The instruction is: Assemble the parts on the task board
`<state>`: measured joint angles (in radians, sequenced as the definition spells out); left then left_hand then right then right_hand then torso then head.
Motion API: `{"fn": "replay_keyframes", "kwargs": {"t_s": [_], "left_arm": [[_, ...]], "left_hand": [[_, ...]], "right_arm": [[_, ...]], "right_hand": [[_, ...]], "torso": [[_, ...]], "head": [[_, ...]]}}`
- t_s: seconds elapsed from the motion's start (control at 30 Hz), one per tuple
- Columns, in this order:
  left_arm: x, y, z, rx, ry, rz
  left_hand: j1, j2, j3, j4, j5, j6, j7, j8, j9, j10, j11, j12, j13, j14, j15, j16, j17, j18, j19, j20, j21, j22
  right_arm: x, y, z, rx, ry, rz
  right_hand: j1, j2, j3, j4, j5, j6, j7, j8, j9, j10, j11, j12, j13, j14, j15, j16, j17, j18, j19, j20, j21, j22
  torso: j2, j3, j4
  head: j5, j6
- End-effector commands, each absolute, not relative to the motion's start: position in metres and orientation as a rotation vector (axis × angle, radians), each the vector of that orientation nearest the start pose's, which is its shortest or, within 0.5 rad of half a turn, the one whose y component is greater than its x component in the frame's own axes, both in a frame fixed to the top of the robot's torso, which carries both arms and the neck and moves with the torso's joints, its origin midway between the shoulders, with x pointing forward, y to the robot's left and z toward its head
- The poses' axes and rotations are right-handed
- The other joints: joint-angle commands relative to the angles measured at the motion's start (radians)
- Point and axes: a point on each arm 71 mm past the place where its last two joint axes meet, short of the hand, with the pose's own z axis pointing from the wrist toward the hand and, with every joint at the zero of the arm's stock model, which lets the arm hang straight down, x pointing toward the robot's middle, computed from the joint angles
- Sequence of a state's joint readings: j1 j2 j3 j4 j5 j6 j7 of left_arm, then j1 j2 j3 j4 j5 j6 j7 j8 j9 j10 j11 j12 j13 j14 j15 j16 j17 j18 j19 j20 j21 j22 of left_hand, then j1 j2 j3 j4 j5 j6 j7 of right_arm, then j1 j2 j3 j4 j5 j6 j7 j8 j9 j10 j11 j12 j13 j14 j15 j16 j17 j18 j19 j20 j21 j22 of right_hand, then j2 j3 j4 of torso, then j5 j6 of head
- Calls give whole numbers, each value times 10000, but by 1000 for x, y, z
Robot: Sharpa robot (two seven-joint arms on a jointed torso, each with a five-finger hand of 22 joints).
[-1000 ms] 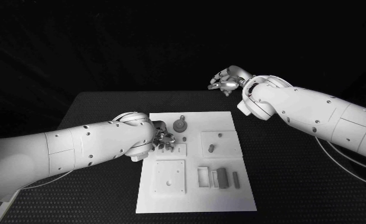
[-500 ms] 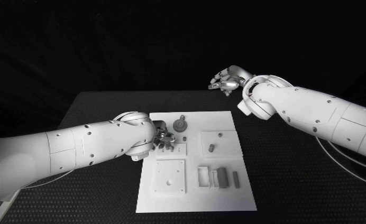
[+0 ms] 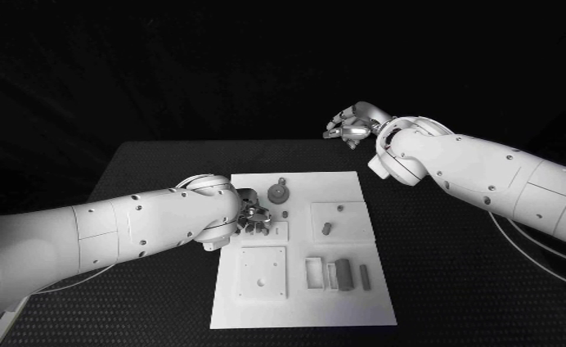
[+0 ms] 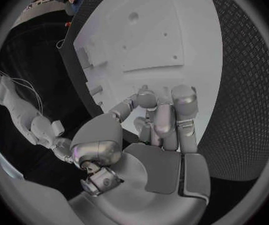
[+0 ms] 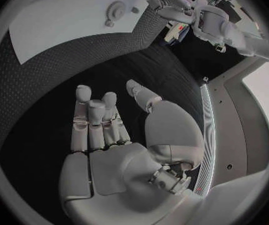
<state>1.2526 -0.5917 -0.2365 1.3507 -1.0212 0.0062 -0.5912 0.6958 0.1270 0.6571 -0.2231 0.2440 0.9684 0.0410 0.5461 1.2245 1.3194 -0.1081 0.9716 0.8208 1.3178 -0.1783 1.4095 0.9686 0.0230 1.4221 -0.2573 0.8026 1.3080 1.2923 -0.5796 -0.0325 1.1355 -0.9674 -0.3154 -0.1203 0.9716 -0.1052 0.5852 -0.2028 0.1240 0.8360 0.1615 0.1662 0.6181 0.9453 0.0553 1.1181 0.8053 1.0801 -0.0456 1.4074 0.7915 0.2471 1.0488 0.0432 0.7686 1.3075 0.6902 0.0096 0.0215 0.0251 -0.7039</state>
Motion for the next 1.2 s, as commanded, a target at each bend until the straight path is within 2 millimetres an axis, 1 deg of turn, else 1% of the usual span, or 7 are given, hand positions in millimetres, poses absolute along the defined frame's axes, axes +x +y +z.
{"fn": "replay_keyframes", "kwargs": {"t_s": [0.03, 0.53, 0.73, 0.87, 0.9, 0.97, 1.2], "left_arm": [[482, 153, -275, -1421, 23959, -2804], [482, 154, -276, -1477, 23942, -2841], [482, 155, -276, -1519, 23934, -2867], [482, 156, -276, -1522, 23939, -2879], [482, 156, -276, -1520, 23942, -2882], [482, 156, -276, -1513, 23956, -2880], [481, 156, -277, -1453, 24036, -2852]], "left_hand": [[94, 88, 74, -54, -133, 1424, -550, -75, -69, -73, -26, 8, 23, -15, -124, -5, 35, 560, -30, -10, 62, 155], [135, 7, 68, -99, -478, 1375, -510, -217, -164, -119, -7, 33, 43, -38, -181, -22, 8, 582, -46, -28, 57, 149], [175, -334, 14, -137, -760, 1353, -474, -432, -406, -138, 10, 59, 56, -45, -213, -29, 2, 601, -41, -45, 55, 141], [397, -763, -28, -254, -1417, 1386, -465, -549, -606, -139, 11, 74, 56, -20, -227, -22, 40, 620, -25, -61, 47, 129], [420, -833, -41, -262, -1434, 1380, -461, -565, -626, -137, 13, 77, 56, -19, -227, -21, 41, 621, -21, -61, 47, 128], [370, -891, -440, -403, -1034, 1382, -437, -615, -704, -138, 34, 90, 63, -19, -213, -7, 56, 613, -6, -54, 62, 134], [497, -1153, -697, -442, -1031, 1372, -429, -718, -843, -146, 35, 83, 55, -21, -215, -14, 63, 626, -22, -63, 32, 117]], "right_arm": [[571, -188, -162, 3595, 17004, 7340], [570, -188, -162, 3606, 17009, 7340], [570, -188, -163, 3607, 17024, 7341], [570, -188, -163, 3608, 17069, 7335], [570, -188, -164, 3609, 17075, 7333], [570, -188, -164, 3618, 17082, 7332], [570, -188, -164, 3628, 17096, 7328]], "right_hand": [[-26, 67, -28, -6, 17, 4, 79, -6, -9, -70, 13, 50, -13, -41, -60, 47, -12, 147, -52, 32, -45, 185], [-43, 66, -29, -3, 19, 0, 80, -8, -14, -72, 13, 52, -19, -44, -60, 47, -16, 147, -54, 32, -49, 183], [-46, 64, -29, -3, 20, -2, 80, -9, -16, -73, 13, 52, -21, -45, -60, 46, -18, 147, -55, 32, -50, 183], [-50, 62, -30, -3, 20, -2, 80, -9, -17, -74, 14, 52, -23, -46, -59, 46, -19, 147, -55, 32, -51, 183], [-50, 62, -30, -3, 20, -2, 80, -9, -17, -74, 14, 52, -23, -46, -59, 46, -19, 147, -55, 32, -51, 183], [-57, 60, -31, 0, 19, -2, 80, -8, -18, -75, 14, 52, -25, -47, -59, 46, -20, 147, -56, 32, -52, 182], [-72, 57, -35, 7, 19, -2, 81, -8, -20, -76, 14, 54, -28, -48, -59, 46, -22, 147, -57, 34, -54, 182]], "torso": [[-3, -3, 4], [0, -8, -3], [3, -4, 5], [3, -5, 1], [3, -5, 1], [1, -6, 0], [3, -2, -1]], "head": [[-5, -2], [8, -5], [5, -5], [9, -5], [9, -5], [9, -10], [15, -17]]}}
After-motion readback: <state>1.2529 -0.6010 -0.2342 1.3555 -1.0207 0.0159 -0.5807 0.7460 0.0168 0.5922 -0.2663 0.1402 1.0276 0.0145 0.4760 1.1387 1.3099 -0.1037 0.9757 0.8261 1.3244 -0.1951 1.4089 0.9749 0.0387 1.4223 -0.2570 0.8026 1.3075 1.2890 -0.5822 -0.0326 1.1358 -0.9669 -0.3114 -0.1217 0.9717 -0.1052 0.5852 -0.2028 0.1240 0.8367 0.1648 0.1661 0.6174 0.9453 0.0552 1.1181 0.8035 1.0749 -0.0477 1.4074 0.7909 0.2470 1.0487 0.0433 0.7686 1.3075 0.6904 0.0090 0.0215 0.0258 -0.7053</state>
